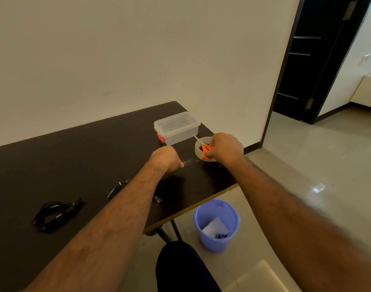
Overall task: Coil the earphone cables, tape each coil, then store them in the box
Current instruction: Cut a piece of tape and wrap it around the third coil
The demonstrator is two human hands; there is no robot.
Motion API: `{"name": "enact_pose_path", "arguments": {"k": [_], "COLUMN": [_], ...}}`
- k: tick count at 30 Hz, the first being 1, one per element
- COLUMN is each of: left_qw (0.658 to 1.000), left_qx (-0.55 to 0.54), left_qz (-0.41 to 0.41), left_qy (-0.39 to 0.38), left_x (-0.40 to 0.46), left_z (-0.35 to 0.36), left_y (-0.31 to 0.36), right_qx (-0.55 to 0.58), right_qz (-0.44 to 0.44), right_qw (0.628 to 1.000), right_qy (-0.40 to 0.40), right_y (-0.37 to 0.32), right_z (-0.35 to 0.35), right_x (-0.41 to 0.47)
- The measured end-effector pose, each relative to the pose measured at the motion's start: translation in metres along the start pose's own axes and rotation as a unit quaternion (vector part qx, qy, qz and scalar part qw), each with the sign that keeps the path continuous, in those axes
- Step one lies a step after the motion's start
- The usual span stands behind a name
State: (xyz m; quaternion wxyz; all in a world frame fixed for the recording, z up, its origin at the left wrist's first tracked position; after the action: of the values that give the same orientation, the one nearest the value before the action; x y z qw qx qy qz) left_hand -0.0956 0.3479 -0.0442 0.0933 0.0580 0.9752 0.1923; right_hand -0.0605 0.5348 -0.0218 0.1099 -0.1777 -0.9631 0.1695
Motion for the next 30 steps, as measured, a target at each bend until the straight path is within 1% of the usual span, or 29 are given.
{"name": "enact_pose_path", "arguments": {"k": [3,5,7,9,11,12,13,16,18,21,24,30], "left_qw": [1.000,1.000,0.997,0.989,0.980,0.977,0.974,0.964,0.959,0.949,0.940,0.921], "left_qx": [-0.003,-0.022,-0.063,-0.120,-0.162,-0.175,-0.184,-0.213,-0.226,-0.252,-0.277,-0.322], "left_qz": [0.003,-0.003,-0.017,-0.042,-0.067,-0.075,-0.082,-0.099,-0.112,-0.130,-0.141,-0.155], "left_qy": [-0.006,-0.016,-0.043,-0.075,-0.095,-0.101,-0.105,-0.121,-0.128,-0.135,-0.140,-0.152], "left_x": [-0.004,-0.005,-0.008,-0.013,-0.020,-0.023,-0.026,-0.031,-0.032,-0.032,-0.031,-0.026], "left_z": [-0.001,0.000,0.002,0.005,0.005,0.005,0.005,0.007,0.010,0.013,0.015,0.020], "left_y": [-0.002,-0.004,-0.006,-0.009,-0.011,-0.012,-0.012,-0.013,-0.016,-0.018,-0.017,-0.015], "right_qx": [-0.003,0.032,0.106,0.194,0.243,0.261,0.284,0.335,0.336,0.330,0.325,0.382], "right_qz": [0.001,0.010,0.035,0.067,0.076,0.068,0.055,0.024,0.018,0.007,0.012,0.029], "right_qw": [1.000,0.999,0.994,0.979,0.967,0.963,0.956,0.912,0.885,0.864,0.834,0.798], "right_qy": [-0.005,-0.016,-0.012,0.014,0.019,-0.005,-0.048,-0.237,-0.323,-0.380,-0.445,-0.465], "right_y": [-0.001,0.005,0.015,0.025,0.031,0.030,0.027,0.016,0.013,0.011,0.006,-0.005], "right_z": [0.005,0.008,0.005,-0.004,-0.012,-0.012,-0.009,0.013,0.028,0.038,0.041,0.047], "right_x": [0.004,0.005,0.006,0.005,0.000,-0.005,-0.013,-0.052,-0.075,-0.092,-0.105,-0.101]}}
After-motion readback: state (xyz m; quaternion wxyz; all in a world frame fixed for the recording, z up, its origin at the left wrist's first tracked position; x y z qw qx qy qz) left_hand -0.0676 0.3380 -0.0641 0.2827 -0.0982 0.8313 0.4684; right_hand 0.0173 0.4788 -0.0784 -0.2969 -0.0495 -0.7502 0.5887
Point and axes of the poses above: each hand's wrist, its own x-axis towards the middle knuckle, its own z-axis out of the palm, y = z × x, the point moved 9 cm from there along x, towards the middle knuckle, and after that the axes turned 7 degrees about y, right-handed, at the moved point
